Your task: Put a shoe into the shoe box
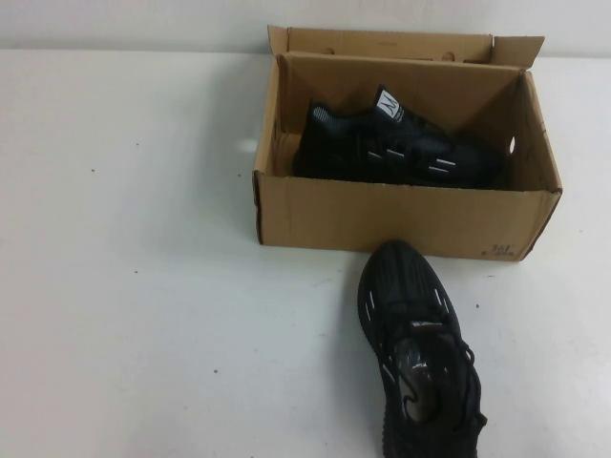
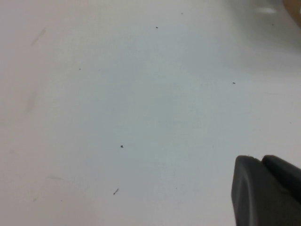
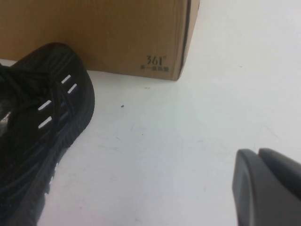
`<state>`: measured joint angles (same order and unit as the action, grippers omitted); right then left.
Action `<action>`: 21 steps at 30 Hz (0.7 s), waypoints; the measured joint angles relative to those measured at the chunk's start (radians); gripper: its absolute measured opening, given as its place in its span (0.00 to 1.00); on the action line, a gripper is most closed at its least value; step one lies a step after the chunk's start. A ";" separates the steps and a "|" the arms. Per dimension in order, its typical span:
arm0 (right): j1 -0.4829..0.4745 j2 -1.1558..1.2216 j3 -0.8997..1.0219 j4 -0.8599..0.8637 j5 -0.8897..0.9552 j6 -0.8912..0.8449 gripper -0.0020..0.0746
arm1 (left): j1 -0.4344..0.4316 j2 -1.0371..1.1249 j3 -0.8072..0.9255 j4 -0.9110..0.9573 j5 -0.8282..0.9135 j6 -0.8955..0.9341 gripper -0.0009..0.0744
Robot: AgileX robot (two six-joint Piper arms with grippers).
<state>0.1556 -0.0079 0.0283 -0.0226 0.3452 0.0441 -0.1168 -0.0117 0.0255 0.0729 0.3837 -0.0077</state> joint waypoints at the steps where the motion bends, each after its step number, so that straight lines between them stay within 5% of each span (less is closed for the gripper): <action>1: 0.000 0.000 0.000 0.000 -0.008 0.000 0.00 | 0.000 0.000 0.000 0.000 -0.008 0.000 0.01; 6: 0.000 0.000 0.000 0.000 -0.153 0.000 0.00 | 0.000 0.000 0.000 -0.007 -0.148 -0.011 0.01; 16: 0.000 0.000 0.000 -0.002 -0.778 0.000 0.00 | 0.000 0.000 0.000 -0.013 -0.788 -0.138 0.01; 21: 0.000 0.000 0.000 -0.002 -0.897 0.000 0.00 | 0.000 0.000 0.000 -0.013 -0.911 -0.147 0.01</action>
<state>0.1556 -0.0079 0.0283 -0.0245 -0.5515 0.0441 -0.1168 -0.0117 0.0255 0.0597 -0.5269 -0.1546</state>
